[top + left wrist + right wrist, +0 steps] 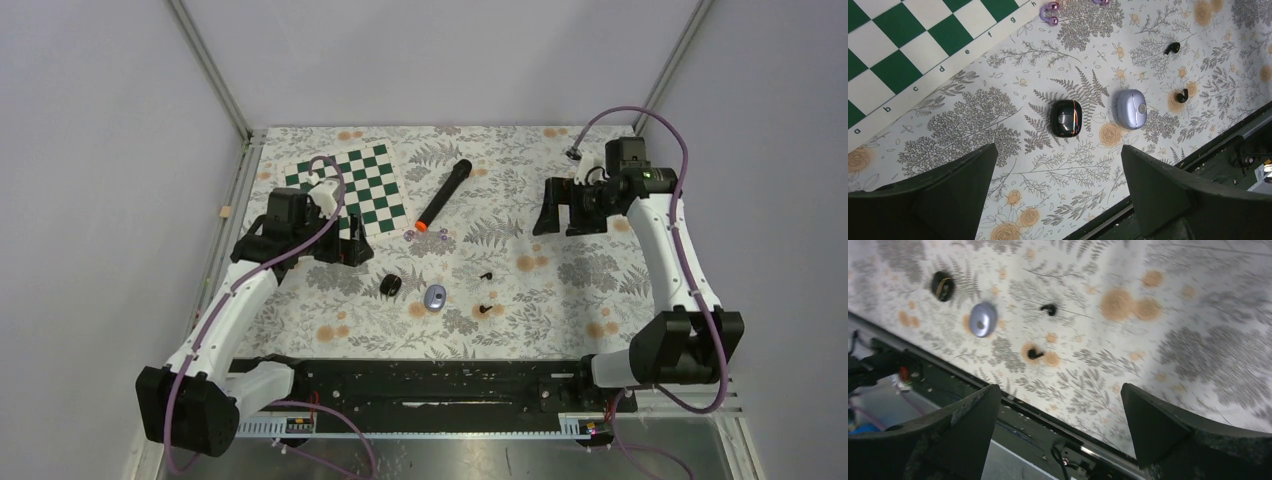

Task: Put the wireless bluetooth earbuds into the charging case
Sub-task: Pick up the charging case at the center of the board.

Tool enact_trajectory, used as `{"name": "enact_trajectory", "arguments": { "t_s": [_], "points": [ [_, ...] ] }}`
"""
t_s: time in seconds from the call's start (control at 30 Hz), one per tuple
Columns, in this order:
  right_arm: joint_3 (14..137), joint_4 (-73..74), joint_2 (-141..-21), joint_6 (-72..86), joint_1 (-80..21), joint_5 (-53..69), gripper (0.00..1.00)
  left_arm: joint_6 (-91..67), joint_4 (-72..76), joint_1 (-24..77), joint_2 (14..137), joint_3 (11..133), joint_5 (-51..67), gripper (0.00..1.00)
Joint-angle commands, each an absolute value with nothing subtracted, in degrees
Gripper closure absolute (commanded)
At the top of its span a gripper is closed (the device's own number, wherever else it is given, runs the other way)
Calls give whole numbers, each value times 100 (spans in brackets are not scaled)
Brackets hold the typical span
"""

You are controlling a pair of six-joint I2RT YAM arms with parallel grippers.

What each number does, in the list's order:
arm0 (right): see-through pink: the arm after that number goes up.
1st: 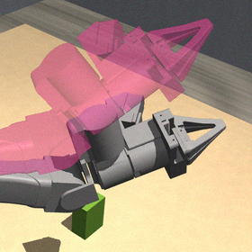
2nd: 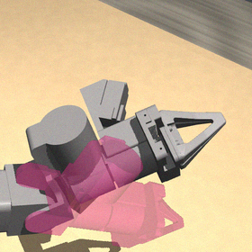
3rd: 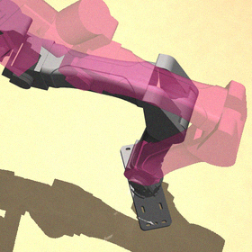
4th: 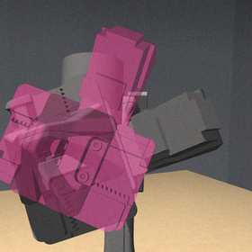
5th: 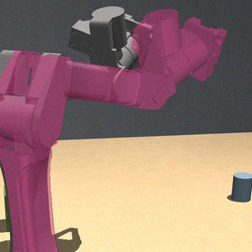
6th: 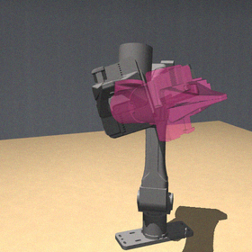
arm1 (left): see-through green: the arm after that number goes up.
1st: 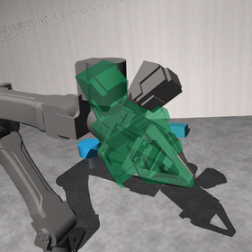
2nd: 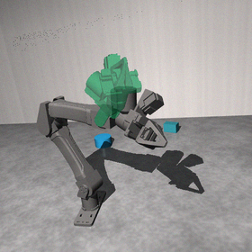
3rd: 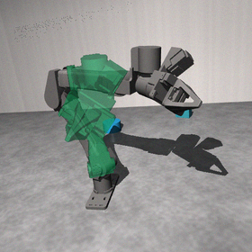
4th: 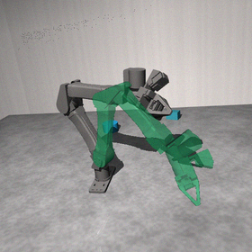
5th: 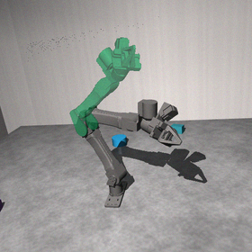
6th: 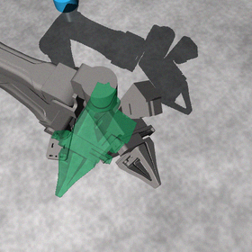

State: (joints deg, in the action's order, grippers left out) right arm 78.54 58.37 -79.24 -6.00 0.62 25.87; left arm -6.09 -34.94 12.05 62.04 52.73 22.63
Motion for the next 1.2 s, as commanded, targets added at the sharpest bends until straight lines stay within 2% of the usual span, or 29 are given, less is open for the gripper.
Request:
{"name": "enact_trajectory", "arguments": {
  "t_s": [0.0,0.1,0.23,0.3,0.4,0.47,0.6,1.0,1.17],
  "points": [
    [8149,5561,-8578,-999,-159,4228,1,-798,-3397,1153,5916,4985,2367,1],
    [8486,5689,-9056,-1526,-510,4799,1,-761,-3623,1041,5861,4901,2523,1],
    [9128,6211,-9520,-2574,-1298,4609,4,-617,-3791,949,5680,4884,3020,1],
    [9282,6410,-9629,-3478,-1773,4355,9,-564,-3822,905,5585,4885,3166,1],
    [9015,6586,-9535,-5401,-2359,4336,18,-525,-3885,840,5448,4882,3120,1],
    [8628,6622,-9420,-6950,-2688,4199,20,-582,-3890,801,5393,4871,2856,1],
    [8088,6540,-9509,-8601,-3397,3575,19,-832,-3857,534,5378,4863,2574,1],
    [8300,5684,-10577,-9569,-4343,2880,16,-2339,-3217,-1227,5608,4375,3553,1],
    [8595,5633,-11093,-9670,-4507,2756,15,-2369,-3213,-1562,5544,4321,3564,1]
  ]
}}
